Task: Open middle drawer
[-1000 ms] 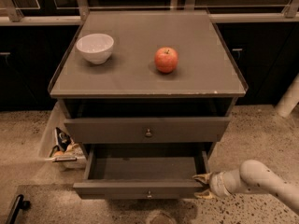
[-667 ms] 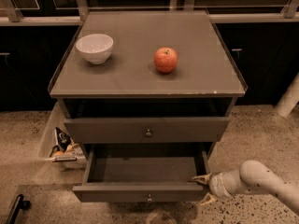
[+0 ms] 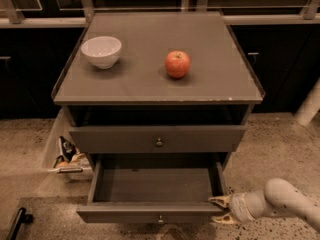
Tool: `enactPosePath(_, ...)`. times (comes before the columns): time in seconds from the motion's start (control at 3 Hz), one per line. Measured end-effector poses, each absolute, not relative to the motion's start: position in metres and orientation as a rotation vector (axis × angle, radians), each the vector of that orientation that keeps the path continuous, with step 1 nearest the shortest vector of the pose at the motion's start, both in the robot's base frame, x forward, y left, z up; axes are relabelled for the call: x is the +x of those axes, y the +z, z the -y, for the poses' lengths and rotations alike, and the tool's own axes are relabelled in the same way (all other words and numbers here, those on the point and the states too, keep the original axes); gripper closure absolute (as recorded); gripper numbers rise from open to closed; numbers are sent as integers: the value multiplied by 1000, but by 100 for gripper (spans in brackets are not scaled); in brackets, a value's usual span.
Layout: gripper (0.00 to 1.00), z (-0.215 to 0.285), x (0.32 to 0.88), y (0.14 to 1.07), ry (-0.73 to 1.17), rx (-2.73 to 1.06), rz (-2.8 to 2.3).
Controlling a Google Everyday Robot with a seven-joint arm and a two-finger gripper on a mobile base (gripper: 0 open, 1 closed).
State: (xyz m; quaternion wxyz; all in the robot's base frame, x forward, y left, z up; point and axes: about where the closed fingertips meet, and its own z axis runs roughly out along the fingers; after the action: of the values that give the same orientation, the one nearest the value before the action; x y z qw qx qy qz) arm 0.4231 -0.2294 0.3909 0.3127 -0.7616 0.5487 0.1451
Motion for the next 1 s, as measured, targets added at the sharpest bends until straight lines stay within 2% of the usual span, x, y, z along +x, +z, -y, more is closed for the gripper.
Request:
enactPosePath(0.33, 100, 230, 421, 391, 383, -2009, -1448)
enactPosePath(0.67, 84, 230, 421, 391, 383, -2009, -1448)
enactPosePath(1.0, 61, 230, 421, 391, 383, -2009, -1448)
